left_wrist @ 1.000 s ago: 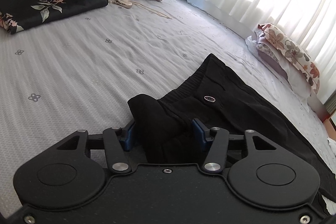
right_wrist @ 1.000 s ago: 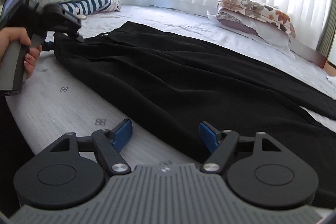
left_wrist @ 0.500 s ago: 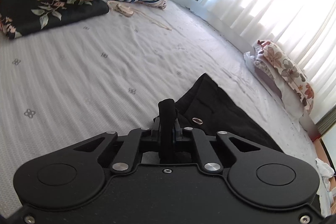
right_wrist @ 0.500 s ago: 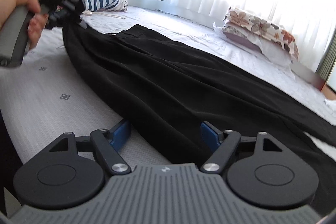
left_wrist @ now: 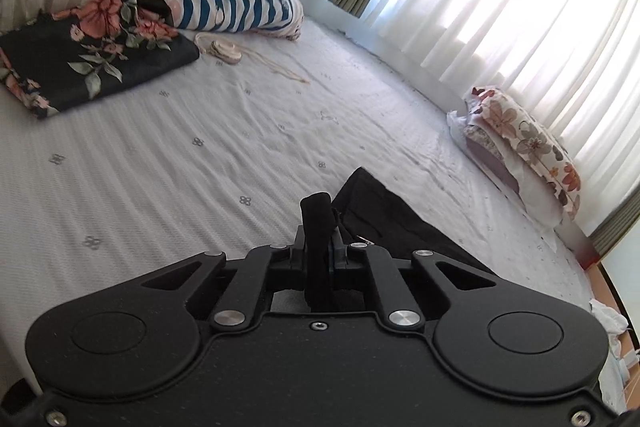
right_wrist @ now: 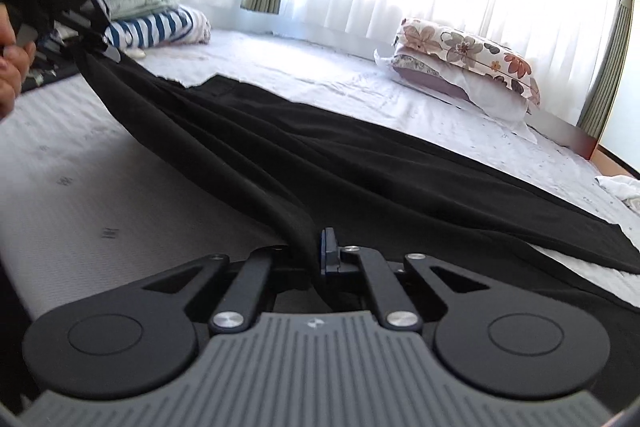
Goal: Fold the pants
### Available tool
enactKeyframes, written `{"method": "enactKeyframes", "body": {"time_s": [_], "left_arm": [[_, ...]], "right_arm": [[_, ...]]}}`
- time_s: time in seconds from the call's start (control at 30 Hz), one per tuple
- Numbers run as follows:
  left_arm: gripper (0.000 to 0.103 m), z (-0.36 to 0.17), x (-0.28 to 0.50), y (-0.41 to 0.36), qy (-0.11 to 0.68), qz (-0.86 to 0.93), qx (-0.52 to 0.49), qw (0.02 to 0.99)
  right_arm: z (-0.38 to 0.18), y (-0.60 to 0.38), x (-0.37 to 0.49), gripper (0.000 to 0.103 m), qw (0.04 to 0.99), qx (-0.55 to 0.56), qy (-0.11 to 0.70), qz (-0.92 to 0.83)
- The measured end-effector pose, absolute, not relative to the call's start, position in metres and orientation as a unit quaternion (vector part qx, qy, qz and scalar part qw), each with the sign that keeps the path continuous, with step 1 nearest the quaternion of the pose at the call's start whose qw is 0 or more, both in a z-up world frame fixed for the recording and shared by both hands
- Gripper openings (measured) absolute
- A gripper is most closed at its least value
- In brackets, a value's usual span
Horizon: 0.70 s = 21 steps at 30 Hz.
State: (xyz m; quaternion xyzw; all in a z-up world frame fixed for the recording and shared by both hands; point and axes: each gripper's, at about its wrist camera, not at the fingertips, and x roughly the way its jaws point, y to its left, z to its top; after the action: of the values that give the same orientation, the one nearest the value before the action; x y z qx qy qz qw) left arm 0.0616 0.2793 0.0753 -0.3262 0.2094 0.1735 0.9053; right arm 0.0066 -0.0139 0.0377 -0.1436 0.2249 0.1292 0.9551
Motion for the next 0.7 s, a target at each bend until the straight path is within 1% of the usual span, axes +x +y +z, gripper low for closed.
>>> {"method": "enactKeyframes", "body": {"time_s": [0.17,0.23,0.33,0.43,0.47,0.5,0.6,0.7], "left_arm": [[0.009,0.075,0.018,0.271,0.201,0.192,-0.295,0.914],[0.009,0.064,0.011,0.267,0.22,0.204,-0.277,0.913],[0.009,0.041,0.011,0.268,0.251,0.22,-0.276,0.901],[0.01,0.024,0.017,0.266,0.265,0.24,-0.266,0.895],[0.01,0.022,0.018,0.265,0.265,0.245,-0.261,0.895],[0.01,0.021,0.02,0.263,0.264,0.25,-0.254,0.897],[0.01,0.022,0.022,0.262,0.261,0.254,-0.243,0.899],[0.01,0.022,0.026,0.266,0.265,0.255,-0.247,0.896]], "right_arm": [[0.045,-0.021,-0.032,0.005,0.947,-0.126,0.241,0.173],[0.038,-0.02,-0.039,0.005,0.941,-0.122,0.258,0.184],[0.023,-0.021,-0.037,0.006,0.932,-0.107,0.287,0.191],[0.016,-0.022,-0.032,0.012,0.934,-0.089,0.289,0.192],[0.015,-0.022,-0.032,0.03,0.935,-0.094,0.287,0.187],[0.015,-0.023,-0.033,0.037,0.937,-0.101,0.28,0.18],[0.01,-0.037,-0.036,0.038,0.946,-0.148,0.263,0.119],[0.003,-0.08,-0.039,0.034,0.951,-0.163,0.259,0.05]]}}
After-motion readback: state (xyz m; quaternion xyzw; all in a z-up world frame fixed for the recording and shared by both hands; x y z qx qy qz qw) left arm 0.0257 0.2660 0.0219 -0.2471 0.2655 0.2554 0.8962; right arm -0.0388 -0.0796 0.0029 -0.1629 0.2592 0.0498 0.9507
